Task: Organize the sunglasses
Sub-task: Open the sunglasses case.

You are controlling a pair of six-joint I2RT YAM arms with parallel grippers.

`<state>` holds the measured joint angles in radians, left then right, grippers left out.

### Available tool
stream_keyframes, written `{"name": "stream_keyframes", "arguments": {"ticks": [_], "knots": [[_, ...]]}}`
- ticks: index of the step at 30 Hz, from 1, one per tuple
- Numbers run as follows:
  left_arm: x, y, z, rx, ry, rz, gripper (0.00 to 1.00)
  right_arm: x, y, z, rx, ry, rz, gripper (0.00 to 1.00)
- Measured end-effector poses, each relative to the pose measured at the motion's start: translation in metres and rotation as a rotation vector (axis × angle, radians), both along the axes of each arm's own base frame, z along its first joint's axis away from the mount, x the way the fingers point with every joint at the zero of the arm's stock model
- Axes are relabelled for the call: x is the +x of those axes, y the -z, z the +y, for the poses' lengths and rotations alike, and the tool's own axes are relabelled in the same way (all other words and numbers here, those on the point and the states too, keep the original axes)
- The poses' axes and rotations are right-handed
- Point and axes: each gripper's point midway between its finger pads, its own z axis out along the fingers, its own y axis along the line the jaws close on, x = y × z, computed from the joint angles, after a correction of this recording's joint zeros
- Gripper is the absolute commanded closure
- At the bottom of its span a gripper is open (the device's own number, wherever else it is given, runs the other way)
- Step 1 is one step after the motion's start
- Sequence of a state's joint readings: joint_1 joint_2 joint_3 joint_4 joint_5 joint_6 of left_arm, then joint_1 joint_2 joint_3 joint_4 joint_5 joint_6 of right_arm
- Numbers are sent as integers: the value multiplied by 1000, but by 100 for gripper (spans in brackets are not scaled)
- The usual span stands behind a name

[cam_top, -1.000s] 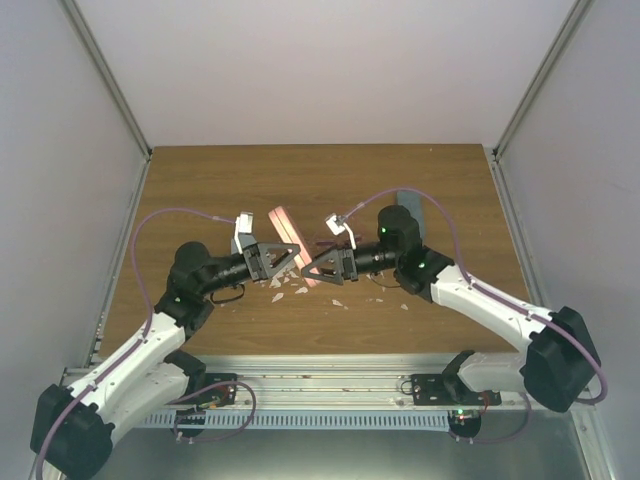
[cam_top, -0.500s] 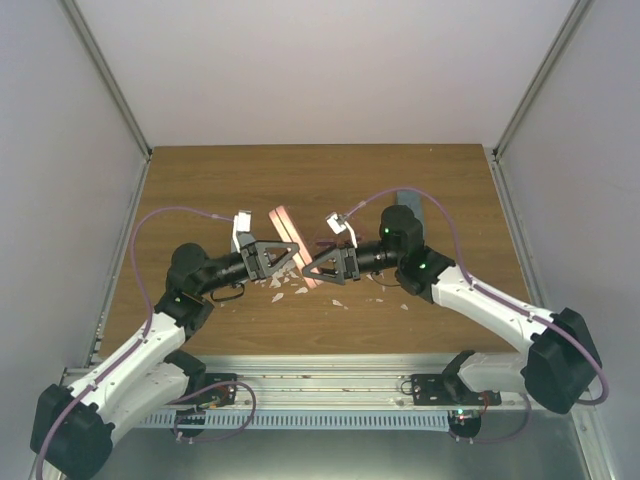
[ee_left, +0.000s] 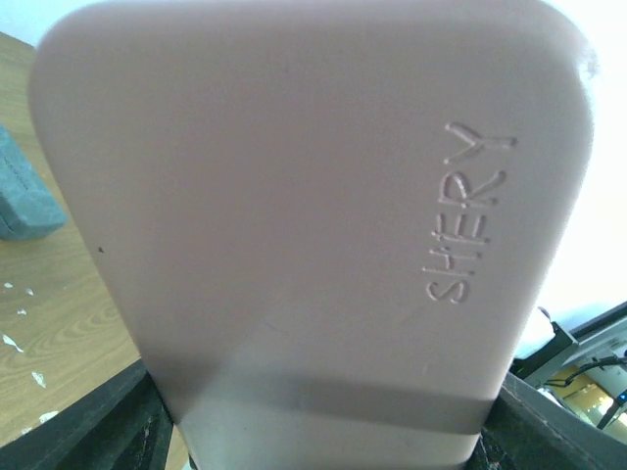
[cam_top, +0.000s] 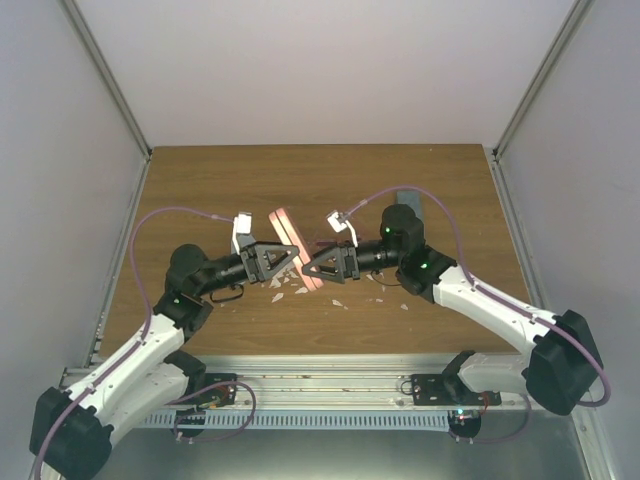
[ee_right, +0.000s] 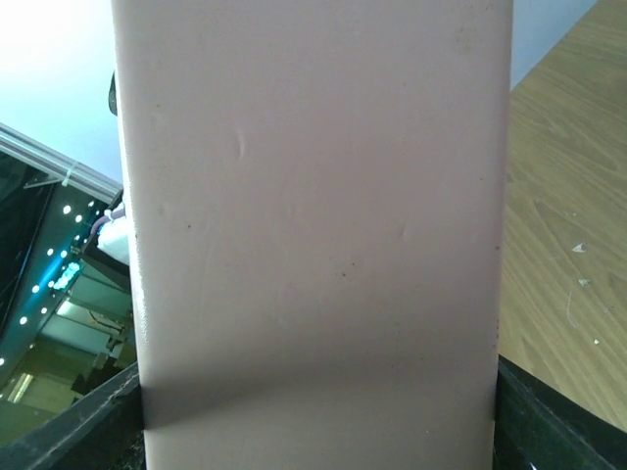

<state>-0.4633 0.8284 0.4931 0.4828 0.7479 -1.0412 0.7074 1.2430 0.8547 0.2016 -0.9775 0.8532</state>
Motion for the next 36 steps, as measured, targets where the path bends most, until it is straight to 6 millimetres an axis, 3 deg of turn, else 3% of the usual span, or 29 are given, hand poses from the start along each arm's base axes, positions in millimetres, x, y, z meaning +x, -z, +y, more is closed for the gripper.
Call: {"name": "stream_keyframes", "arguments": {"ticks": [7,24,29,36], "knots": [[-3,5,4,29,-38,9,33,-5,1,-2,1,-18,5,49],[-6,14,2,80,-30,3,40,-2,1,-14,4,21,16,56],[11,33,18,125,-137,17,39,19,-7,-32,14,137,28,58],[18,48,24,162,-192,48,40,26,-2,-33,-3,179,52,58]]}}
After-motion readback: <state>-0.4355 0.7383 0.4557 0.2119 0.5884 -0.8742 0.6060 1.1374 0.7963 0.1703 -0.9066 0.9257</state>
